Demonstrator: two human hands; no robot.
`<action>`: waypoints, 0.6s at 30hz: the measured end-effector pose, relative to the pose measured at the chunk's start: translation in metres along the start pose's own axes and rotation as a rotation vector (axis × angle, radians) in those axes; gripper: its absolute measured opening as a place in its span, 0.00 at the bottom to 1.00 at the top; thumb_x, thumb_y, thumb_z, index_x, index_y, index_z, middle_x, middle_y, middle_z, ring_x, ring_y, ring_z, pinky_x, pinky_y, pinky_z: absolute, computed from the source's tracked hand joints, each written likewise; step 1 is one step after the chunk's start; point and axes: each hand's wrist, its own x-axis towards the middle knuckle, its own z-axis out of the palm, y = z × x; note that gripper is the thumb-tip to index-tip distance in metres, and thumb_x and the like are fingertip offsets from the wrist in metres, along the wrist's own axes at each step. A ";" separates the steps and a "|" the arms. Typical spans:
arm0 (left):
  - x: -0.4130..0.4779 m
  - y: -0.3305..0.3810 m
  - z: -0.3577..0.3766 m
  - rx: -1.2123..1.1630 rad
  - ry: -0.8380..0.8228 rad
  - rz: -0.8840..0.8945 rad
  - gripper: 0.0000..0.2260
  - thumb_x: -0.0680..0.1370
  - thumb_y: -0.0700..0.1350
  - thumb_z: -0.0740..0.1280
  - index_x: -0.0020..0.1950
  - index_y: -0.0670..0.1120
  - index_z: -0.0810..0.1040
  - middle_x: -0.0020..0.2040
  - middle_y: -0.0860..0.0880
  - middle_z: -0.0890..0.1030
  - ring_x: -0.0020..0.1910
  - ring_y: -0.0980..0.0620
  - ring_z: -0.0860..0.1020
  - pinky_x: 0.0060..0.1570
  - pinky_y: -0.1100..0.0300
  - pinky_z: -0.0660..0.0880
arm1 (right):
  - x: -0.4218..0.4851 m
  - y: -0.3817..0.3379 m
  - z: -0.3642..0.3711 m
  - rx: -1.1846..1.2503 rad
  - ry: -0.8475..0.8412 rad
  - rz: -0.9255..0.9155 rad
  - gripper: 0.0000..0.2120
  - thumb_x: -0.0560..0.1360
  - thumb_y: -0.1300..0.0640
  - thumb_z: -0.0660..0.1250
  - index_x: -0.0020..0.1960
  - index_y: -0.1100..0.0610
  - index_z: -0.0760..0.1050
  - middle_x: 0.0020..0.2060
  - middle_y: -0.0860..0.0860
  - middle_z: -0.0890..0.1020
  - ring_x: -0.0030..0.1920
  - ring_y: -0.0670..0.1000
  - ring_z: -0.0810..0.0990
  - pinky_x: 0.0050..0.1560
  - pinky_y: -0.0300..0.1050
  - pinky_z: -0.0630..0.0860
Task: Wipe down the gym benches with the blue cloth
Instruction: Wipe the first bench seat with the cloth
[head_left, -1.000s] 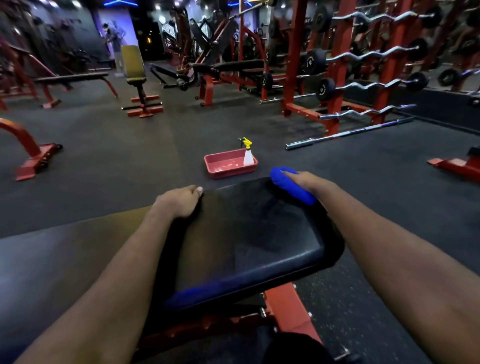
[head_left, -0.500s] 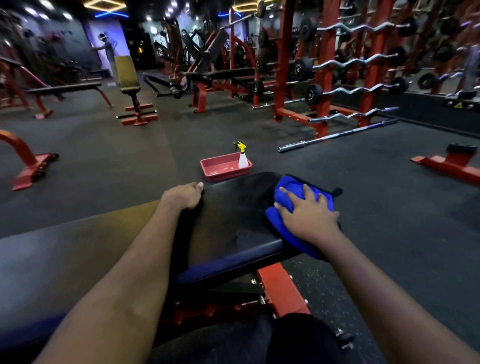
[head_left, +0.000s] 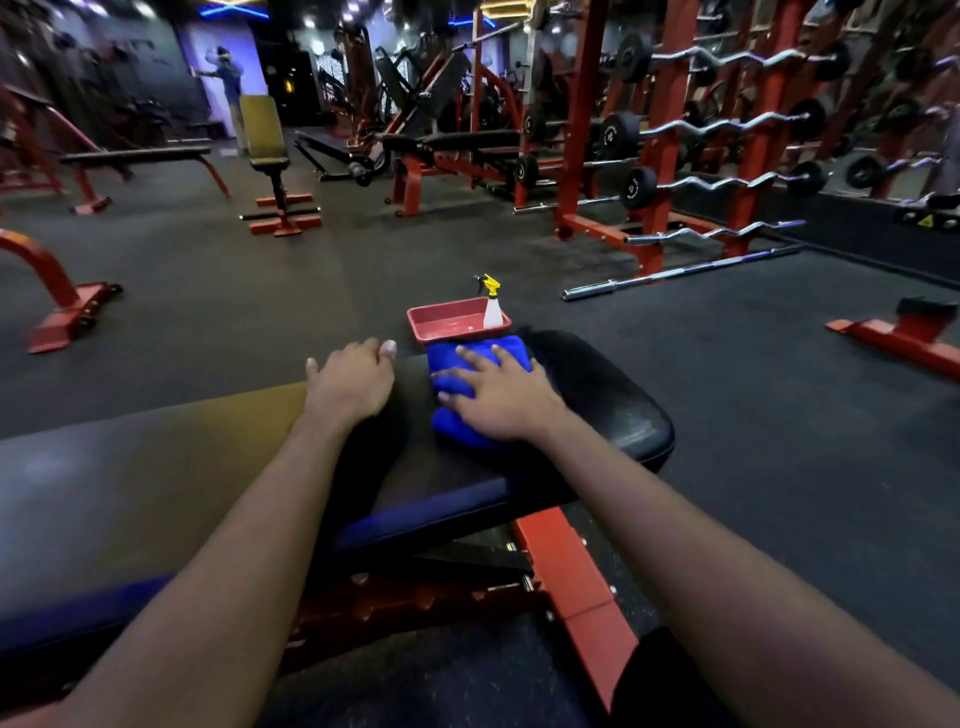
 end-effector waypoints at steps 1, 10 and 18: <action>-0.005 0.000 -0.002 -0.007 -0.001 -0.010 0.22 0.85 0.54 0.47 0.67 0.43 0.73 0.69 0.39 0.73 0.70 0.39 0.69 0.71 0.38 0.55 | -0.017 -0.004 0.003 0.004 0.027 -0.040 0.22 0.81 0.35 0.49 0.74 0.32 0.59 0.80 0.40 0.50 0.80 0.54 0.47 0.75 0.67 0.46; -0.105 -0.002 -0.005 -0.045 0.027 0.056 0.16 0.84 0.51 0.51 0.55 0.46 0.75 0.61 0.42 0.77 0.64 0.41 0.72 0.72 0.39 0.56 | -0.044 0.075 -0.016 0.095 0.118 0.397 0.23 0.81 0.36 0.49 0.75 0.33 0.59 0.80 0.45 0.54 0.79 0.59 0.53 0.75 0.66 0.52; -0.181 -0.042 0.002 -0.042 0.366 -0.034 0.13 0.82 0.45 0.58 0.61 0.41 0.78 0.61 0.42 0.79 0.64 0.42 0.74 0.73 0.41 0.55 | 0.032 -0.050 -0.012 -0.020 -0.074 0.061 0.27 0.80 0.34 0.47 0.77 0.36 0.57 0.80 0.44 0.50 0.80 0.60 0.49 0.74 0.70 0.46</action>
